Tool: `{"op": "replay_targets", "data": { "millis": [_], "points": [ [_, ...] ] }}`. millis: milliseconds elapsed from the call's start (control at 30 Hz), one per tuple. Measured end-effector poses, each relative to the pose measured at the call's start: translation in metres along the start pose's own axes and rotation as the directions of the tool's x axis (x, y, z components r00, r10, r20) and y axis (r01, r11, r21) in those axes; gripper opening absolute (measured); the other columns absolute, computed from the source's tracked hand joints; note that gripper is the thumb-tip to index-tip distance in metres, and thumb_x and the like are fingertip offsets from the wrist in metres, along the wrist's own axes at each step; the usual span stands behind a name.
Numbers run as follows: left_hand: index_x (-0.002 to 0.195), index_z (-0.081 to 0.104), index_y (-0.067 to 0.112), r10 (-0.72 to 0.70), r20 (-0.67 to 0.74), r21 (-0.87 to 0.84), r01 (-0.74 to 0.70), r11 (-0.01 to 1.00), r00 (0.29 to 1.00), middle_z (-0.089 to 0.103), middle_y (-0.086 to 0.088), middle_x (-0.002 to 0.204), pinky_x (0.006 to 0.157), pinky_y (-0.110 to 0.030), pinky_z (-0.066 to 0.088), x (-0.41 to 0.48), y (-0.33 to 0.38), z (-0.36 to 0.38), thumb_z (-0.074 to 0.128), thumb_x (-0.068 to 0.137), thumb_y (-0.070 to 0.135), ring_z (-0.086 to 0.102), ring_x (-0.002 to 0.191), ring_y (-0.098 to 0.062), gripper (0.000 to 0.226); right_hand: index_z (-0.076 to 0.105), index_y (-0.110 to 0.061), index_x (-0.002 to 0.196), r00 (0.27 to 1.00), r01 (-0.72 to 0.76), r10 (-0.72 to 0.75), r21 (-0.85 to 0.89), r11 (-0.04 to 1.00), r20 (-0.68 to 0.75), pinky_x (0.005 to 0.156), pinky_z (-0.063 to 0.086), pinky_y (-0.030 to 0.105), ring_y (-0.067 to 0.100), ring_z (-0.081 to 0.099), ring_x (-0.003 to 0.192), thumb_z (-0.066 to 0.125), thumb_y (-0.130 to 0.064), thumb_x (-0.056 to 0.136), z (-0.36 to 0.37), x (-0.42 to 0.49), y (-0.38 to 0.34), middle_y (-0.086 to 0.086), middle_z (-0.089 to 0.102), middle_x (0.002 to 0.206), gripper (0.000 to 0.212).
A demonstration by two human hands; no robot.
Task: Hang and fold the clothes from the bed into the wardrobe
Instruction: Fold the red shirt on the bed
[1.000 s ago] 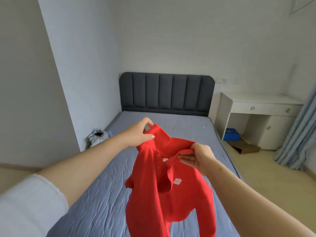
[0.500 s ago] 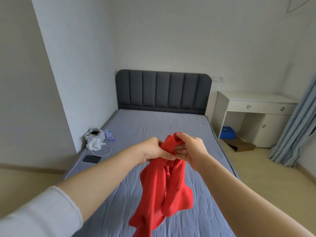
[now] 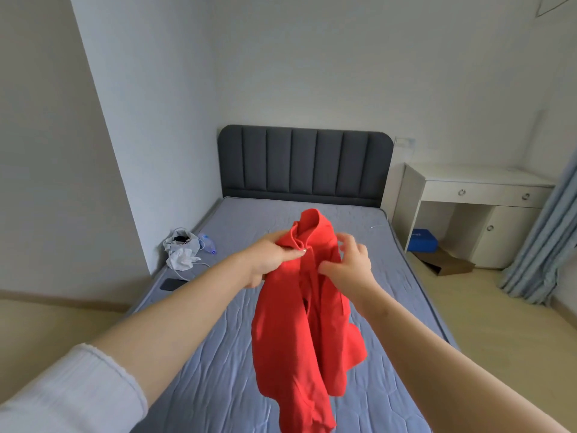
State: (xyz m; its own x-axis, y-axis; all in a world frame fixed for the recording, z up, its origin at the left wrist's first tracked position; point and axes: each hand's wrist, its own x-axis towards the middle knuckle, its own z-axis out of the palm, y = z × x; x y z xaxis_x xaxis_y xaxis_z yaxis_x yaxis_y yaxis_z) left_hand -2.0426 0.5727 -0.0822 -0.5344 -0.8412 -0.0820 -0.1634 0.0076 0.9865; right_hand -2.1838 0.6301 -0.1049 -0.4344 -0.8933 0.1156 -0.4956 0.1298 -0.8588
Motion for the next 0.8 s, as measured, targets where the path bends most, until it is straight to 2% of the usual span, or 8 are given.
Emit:
{"op": "replay_targets", "data": {
  "millis": [100,167,267,333,400,500,633,800],
  "points": [
    [0.095,0.063,0.029,0.048,0.004,0.027,-0.048,0.999,0.999,0.067,0.012,0.088,0.066,-0.017,0.049,-0.004,-0.004,0.0,0.062,0.089,0.016,0.062,0.081,-0.001,0.014,0.061,-0.018,0.105,0.981,-0.06,0.029,0.159,0.985,0.19,0.091,0.05,0.046,0.026,0.062,0.099,0.061,-0.007,0.076,0.007,-0.01,0.003,0.007,0.066,0.104,0.031],
    [0.098,0.063,0.025,0.047,-0.086,-0.019,-0.049,0.999,0.995,0.068,0.009,0.088,0.068,-0.02,0.052,-0.006,-0.007,0.0,0.065,0.086,0.021,0.064,0.077,-0.004,0.012,0.066,-0.015,0.091,0.989,-0.054,0.016,0.258,0.965,0.145,0.082,0.055,0.04,0.023,0.066,0.084,0.061,-0.005,0.079,0.01,-0.015,0.006,0.004,0.07,0.085,0.016],
    [0.107,0.062,0.02,-0.046,-0.147,-0.07,0.036,0.997,0.988,0.07,-0.002,0.096,0.08,-0.033,0.054,-0.009,-0.012,-0.005,0.071,0.08,0.03,0.067,0.083,-0.017,0.03,0.064,-0.017,0.083,0.998,-0.039,0.016,0.376,0.926,0.063,0.066,0.051,0.024,0.014,0.061,0.074,0.061,-0.005,0.084,0.011,-0.021,0.011,-0.004,0.066,0.075,0.013],
    [0.107,0.063,0.013,-0.176,-0.064,-0.072,0.172,0.983,0.982,0.07,-0.009,0.096,0.081,-0.038,0.055,-0.014,-0.013,-0.01,0.074,0.078,0.024,0.068,0.08,-0.022,0.034,0.062,-0.021,0.078,0.997,-0.06,0.037,0.388,0.92,0.067,0.067,0.051,0.027,0.014,0.061,0.073,0.062,-0.004,0.082,0.012,-0.024,0.014,-0.002,0.066,0.076,0.018],
    [0.096,0.067,0.007,-0.292,0.016,-0.04,0.292,0.956,0.956,0.07,-0.012,0.084,0.075,-0.036,0.056,-0.019,-0.014,-0.014,0.072,0.078,0.012,0.067,0.069,-0.022,0.019,0.062,-0.019,0.076,0.99,-0.127,0.095,0.389,0.912,0.101,0.073,0.053,0.033,0.018,0.062,0.074,0.064,-0.001,0.079,0.013,-0.027,0.017,0.003,0.067,0.078,0.018],
    [0.085,0.063,-0.001,-0.347,0.1,-0.053,0.353,0.934,0.933,0.065,-0.015,0.079,0.072,-0.032,0.055,-0.025,-0.021,-0.021,0.056,0.08,-0.009,0.064,0.065,-0.022,0.012,0.061,-0.016,0.073,0.97,-0.244,0.219,0.428,0.87,0.108,0.067,0.05,0.03,0.02,0.06,0.07,0.064,-0.002,0.077,0.012,-0.029,0.022,0.005,0.065,0.076,0.016],
    [0.086,0.063,-0.003,-0.31,0.097,-0.021,0.313,0.949,0.946,0.069,-0.011,0.074,0.067,-0.028,0.057,-0.035,-0.034,-0.027,0.051,0.078,-0.022,0.067,0.065,-0.019,0.025,0.062,-0.013,0.073,0.94,-0.34,0.305,0.53,0.777,0.156,0.052,0.049,0.023,0.017,0.06,0.057,0.064,-0.007,0.079,0.006,-0.033,0.027,0.004,0.066,0.062,0.009],
    [0.086,0.064,0.008,-0.017,-0.172,0.417,0.088,0.904,0.985,0.067,-0.01,0.085,0.081,-0.032,0.05,-0.036,-0.042,-0.029,0.071,0.078,0.004,0.063,0.08,-0.023,0.011,0.065,-0.015,0.072,0.962,-0.269,0.242,0.536,0.8,0.123,0.047,0.052,0.019,0.01,0.063,0.055,0.069,-0.011,0.081,0.0,-0.035,0.03,0.0,0.067,0.064,0.01]
  ]
}}
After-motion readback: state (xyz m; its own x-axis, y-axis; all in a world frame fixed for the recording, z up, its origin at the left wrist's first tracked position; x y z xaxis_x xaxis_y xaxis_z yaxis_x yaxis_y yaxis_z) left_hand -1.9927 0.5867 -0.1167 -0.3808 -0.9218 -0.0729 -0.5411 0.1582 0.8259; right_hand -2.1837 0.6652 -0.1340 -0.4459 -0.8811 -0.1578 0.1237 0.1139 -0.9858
